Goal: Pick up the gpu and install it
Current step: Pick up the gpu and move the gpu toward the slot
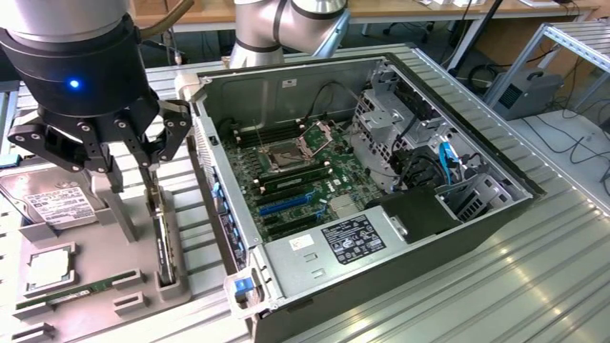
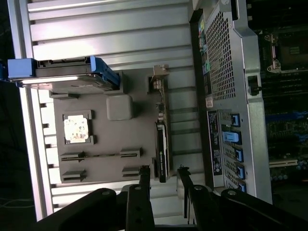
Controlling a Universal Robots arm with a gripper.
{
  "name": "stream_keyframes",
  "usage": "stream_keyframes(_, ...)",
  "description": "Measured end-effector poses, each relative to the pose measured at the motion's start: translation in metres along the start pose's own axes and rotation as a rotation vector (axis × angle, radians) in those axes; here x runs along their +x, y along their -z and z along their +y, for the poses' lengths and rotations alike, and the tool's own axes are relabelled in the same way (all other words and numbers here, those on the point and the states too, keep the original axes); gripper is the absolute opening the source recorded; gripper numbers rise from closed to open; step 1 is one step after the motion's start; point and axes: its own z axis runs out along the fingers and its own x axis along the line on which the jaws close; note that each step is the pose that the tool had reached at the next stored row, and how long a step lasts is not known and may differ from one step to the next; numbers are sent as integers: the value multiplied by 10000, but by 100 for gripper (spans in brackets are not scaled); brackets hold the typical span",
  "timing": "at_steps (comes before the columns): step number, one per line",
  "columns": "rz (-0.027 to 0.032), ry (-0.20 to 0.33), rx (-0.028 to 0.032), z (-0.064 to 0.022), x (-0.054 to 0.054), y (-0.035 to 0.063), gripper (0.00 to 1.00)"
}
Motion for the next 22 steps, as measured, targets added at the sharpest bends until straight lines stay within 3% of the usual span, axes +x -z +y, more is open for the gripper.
stream_keyframes(2,1,0,1,-2,0,-42,36)
stream_keyframes(5,1,0,1,-7,-1,-197,36)
stream_keyframes(11,0,0,0,-11,-2,-318,36)
stream_keyframes(22,1,0,1,-11,-2,-327,36)
